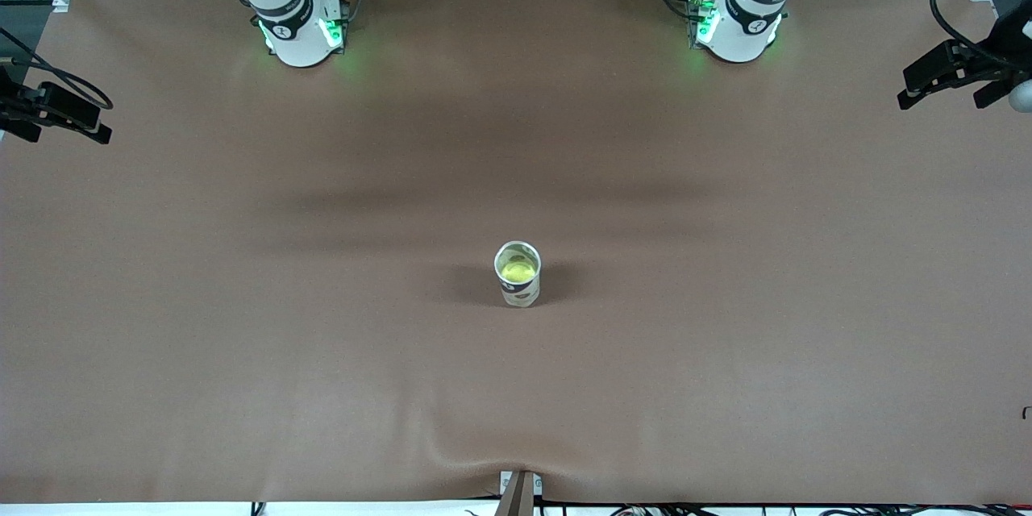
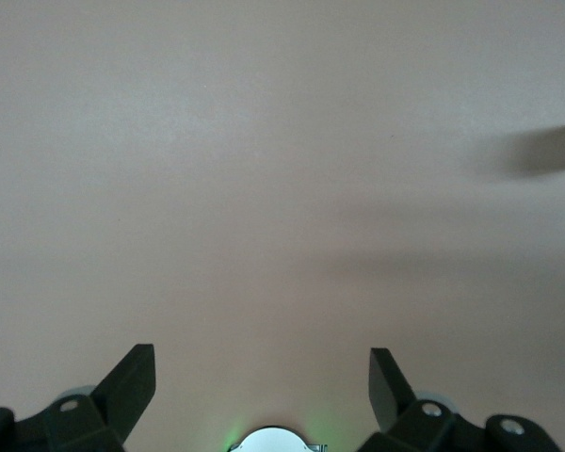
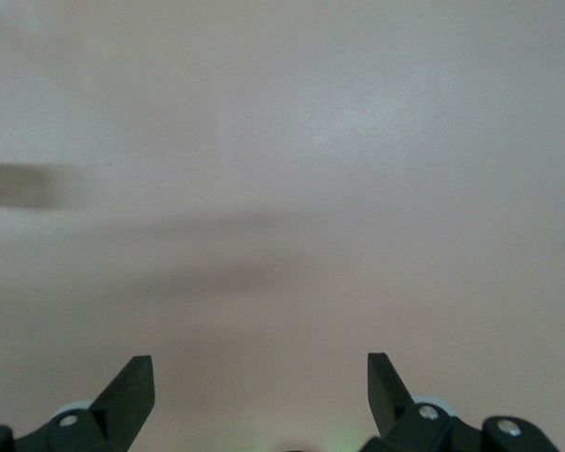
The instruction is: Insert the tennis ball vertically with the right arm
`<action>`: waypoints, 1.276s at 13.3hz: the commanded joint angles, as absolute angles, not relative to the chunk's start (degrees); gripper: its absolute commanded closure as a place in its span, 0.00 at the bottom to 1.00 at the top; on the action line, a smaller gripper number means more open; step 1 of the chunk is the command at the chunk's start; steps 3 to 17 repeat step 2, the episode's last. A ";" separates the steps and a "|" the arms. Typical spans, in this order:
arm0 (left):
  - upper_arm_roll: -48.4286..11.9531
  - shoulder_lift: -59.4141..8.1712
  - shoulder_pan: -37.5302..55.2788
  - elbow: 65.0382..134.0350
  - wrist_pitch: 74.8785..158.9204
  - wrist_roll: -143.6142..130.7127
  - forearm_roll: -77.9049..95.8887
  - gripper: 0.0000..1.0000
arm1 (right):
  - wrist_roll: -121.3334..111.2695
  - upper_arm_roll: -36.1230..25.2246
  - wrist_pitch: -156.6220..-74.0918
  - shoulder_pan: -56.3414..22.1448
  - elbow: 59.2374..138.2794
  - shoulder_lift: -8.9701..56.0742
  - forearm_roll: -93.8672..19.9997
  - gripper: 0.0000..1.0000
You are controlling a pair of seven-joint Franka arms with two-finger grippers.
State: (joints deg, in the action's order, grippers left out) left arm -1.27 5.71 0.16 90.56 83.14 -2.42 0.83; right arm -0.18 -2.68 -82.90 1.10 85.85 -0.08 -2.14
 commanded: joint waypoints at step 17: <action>-2.02 6.86 0.79 91.14 83.41 -2.46 1.14 0.00 | -0.18 -2.02 -82.00 2.02 85.08 0.09 -1.58 0.00</action>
